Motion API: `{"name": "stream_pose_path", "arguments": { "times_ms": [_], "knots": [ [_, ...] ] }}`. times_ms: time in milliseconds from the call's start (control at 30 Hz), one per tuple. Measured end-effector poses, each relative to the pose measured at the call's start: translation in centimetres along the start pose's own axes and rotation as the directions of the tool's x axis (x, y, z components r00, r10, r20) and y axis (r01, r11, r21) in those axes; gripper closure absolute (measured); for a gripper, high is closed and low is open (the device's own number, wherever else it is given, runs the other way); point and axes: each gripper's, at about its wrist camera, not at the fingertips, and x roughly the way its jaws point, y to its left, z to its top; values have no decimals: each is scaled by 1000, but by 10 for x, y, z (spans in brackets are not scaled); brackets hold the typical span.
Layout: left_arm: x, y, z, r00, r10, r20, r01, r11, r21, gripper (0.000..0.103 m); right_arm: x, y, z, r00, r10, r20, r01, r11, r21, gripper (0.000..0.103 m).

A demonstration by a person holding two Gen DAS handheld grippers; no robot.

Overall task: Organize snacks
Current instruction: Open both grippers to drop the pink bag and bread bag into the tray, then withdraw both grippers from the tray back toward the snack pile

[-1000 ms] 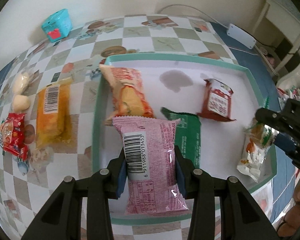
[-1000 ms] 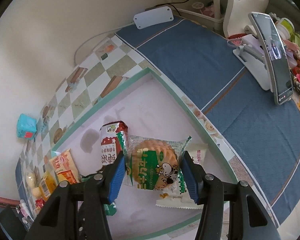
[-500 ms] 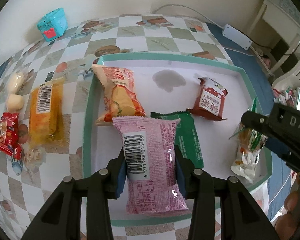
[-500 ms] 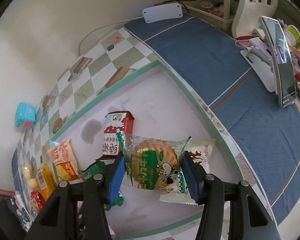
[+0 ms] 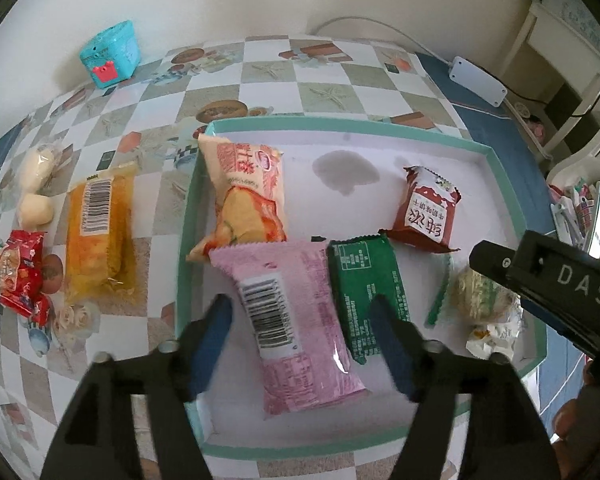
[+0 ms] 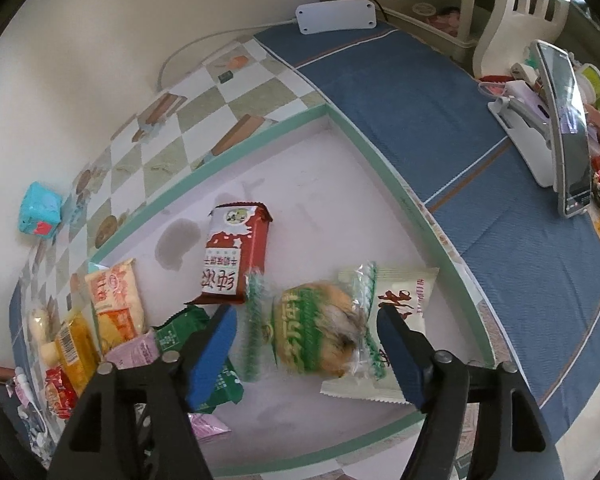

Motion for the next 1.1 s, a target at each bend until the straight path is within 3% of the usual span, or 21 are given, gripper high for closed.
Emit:
{"name": "stream_pose_path", "arguments": {
  "times_ms": [100,167,200,333,400,600,900,1100],
  "knots": [
    [-3,4,2,1000,7,5,-7,1000,-6,28,1,-3,0,1000,-15,-3,15,1000,2,21],
    [-4,6,2,1000,15,6,-15,1000,-13,22,2,-3,0,1000,-15,-5,15,1000,6,6],
    [-5,8,3,1000,18,6,-18,1000,-17,18,3,-4,0,1000,-14,-5,14,1000,8,4],
    [-8,19,5,999,39,18,-37,998,-55,17,2,-4,-1,1000,-10,-4,10,1000,9,3],
    [-10,25,5,998,62,26,-60,995,-77,7,2,-4,-1,1000,-9,-6,9,1000,10,3],
    [-17,52,7,991,124,43,-114,977,-179,6,5,0,-2,1000,-13,-8,13,1000,1,3],
    [-33,113,3,975,218,33,-189,902,-389,6,1,26,-15,999,-49,11,50,996,-78,3],
    [-41,145,-4,955,295,-16,-270,850,-452,6,-8,62,-33,999,-22,47,30,983,-183,3]
  ]
}}
